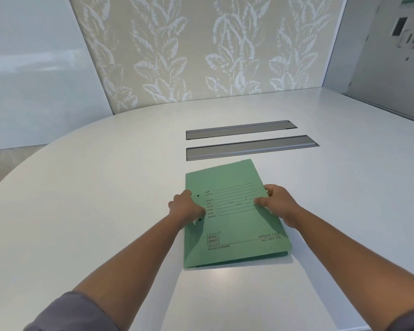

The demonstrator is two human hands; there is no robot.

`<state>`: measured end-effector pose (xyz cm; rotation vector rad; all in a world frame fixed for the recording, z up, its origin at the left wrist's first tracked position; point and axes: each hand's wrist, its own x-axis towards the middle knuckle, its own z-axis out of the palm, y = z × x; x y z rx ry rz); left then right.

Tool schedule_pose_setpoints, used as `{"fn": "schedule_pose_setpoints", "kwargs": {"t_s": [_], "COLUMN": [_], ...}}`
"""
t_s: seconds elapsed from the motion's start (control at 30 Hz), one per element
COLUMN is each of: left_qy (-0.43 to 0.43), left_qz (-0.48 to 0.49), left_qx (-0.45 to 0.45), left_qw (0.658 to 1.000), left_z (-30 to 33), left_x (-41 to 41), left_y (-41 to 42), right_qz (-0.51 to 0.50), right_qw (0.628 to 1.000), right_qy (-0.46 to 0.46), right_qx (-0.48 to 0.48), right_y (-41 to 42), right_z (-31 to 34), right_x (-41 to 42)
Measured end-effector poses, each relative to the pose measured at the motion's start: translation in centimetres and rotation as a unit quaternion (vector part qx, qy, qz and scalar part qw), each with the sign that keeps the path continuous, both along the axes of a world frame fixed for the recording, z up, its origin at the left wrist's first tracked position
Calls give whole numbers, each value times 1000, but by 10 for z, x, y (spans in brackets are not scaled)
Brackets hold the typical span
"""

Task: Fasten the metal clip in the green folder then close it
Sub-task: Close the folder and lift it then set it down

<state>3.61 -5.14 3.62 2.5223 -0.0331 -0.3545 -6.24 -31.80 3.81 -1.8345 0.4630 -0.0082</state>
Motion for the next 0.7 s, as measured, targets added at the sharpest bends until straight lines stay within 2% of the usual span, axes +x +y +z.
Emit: {"fn": "schedule_pose_setpoints", "kwargs": {"t_s": [0.17, 0.3, 0.4, 0.53, 0.7], "left_qy": [-4, -1, 24, 106, 180], "left_qz": [11, 26, 69, 133, 81], "left_qx": [-24, -87, -163, -299, -374], "left_qw": [1000, 996, 984, 939, 906], "left_z": [-1, 1, 1, 4, 3], "left_x": [-5, -7, -6, 0, -6], "left_y": [3, 4, 7, 12, 12], "right_qz": [-5, 4, 2, 9, 6], "right_qw": [989, 961, 954, 949, 952], "right_qy": [38, 80, 91, 105, 100], "right_qx": [-143, -265, -284, -298, -289], "right_y": [12, 21, 24, 24, 23], "right_z": [-7, -9, -10, -10, -12], "right_x": [0, -2, -2, -1, -2]}}
